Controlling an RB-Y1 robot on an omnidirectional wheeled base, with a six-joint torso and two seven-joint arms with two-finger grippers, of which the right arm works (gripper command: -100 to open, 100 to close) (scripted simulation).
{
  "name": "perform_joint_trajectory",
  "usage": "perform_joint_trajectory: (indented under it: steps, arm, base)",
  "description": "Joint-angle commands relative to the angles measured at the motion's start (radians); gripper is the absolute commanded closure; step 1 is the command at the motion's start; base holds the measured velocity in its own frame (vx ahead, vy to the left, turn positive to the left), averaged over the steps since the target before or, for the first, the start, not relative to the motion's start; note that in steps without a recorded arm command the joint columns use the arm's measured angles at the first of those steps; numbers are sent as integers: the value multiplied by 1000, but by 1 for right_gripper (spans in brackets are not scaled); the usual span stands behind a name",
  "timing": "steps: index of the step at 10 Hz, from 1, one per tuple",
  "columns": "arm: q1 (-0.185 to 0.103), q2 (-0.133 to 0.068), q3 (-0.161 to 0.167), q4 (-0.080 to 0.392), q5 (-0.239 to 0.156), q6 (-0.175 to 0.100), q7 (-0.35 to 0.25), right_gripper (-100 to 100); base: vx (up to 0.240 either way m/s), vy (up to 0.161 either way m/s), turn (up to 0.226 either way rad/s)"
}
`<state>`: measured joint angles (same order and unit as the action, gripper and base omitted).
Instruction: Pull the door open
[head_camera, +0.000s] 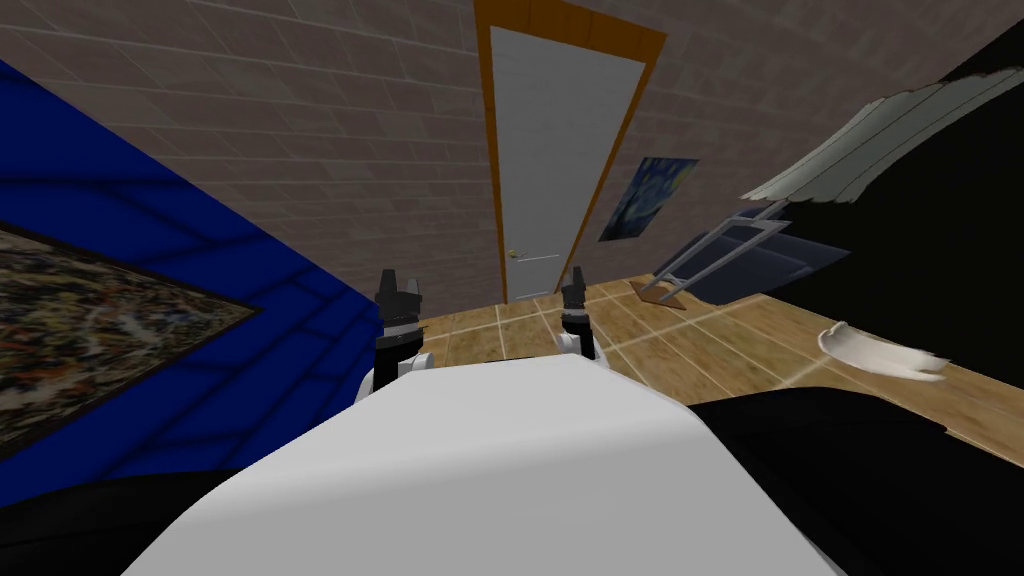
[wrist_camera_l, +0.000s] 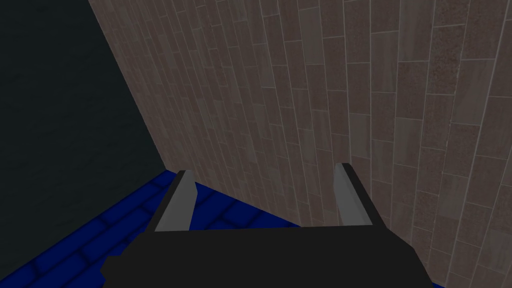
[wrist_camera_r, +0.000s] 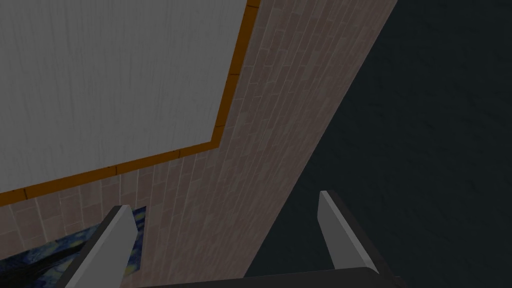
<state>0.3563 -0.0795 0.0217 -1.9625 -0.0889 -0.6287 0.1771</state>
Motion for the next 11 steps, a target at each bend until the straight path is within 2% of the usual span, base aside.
perform_joint_trajectory:
  steps: [1, 7, 8, 10, 11]
  arm:
    - [-18, -11, -4, 50, -15, -4, -2, -100]
    - [-108, -38, -10, 240, -68, -8, 2, -100]
    - [-108, -38, -10, 250, -68, -8, 2, -100]
    - [-140, -48, -12, 314, -86, -9, 3, -100]
    - [-140, -48, -12, 320, -86, -9, 3, -100]
  base:
    - [102, -16, 95]
    - [99, -13, 110]
    - [65, -8, 27]
    - [59, 1, 88]
    - [56, -8, 41]
